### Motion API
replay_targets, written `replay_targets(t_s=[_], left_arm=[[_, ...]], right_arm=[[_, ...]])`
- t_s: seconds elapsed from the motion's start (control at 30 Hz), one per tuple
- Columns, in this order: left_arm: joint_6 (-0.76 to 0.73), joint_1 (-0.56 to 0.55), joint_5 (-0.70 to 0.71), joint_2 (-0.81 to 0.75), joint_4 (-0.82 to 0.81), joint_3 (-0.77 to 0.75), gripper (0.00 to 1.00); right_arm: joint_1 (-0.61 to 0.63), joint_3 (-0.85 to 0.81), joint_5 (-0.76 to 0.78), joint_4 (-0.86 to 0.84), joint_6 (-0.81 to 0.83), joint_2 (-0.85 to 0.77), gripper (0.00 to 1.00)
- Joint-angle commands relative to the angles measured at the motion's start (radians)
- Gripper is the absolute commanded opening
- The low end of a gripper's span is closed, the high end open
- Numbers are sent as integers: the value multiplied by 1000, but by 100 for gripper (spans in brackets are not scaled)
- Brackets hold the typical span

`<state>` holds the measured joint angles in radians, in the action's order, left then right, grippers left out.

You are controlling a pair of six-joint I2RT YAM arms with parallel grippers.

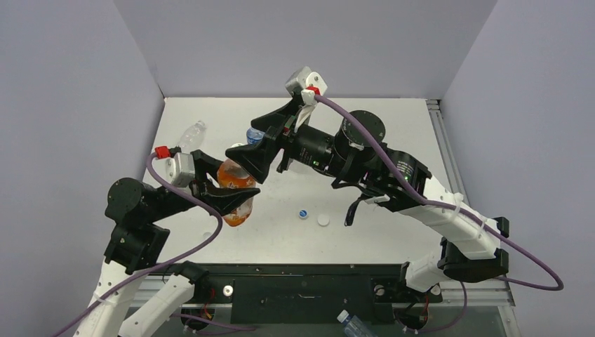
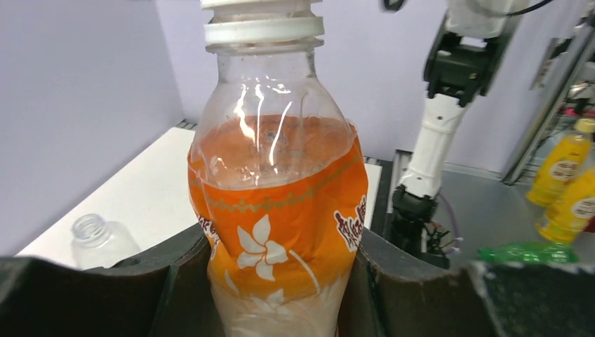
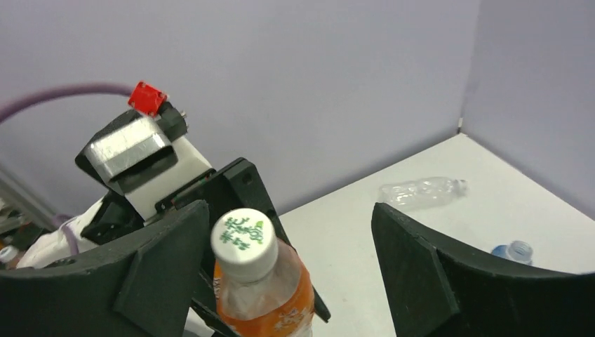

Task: Unscrew the bottle caps
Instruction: Unscrew the bottle cap from the plastic bottle.

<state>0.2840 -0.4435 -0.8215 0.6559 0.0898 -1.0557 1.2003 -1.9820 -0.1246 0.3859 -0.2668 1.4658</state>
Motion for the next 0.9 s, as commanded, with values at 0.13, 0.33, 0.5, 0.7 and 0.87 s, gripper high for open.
replay_targets(t_s=[0.13,0.33,0.5,0.7,0.87], left_arm=[[-146,-3,134,-27,36,21,0],[-146,-3,132,-30,37,23,0],[-145,-3,133,-25,32,23,0],[-143,-3,143,-19,30,25,0],[-137,-3,143,-16,24,28,0]], right_arm=[[120,-251,396,121,82,122,82],[113,-295,389,122,65,165,80],[104,-316,346,150,39,192,67],[86,-279,303,142,6,178,44],[61,-257,254,131,-23,166,17]])
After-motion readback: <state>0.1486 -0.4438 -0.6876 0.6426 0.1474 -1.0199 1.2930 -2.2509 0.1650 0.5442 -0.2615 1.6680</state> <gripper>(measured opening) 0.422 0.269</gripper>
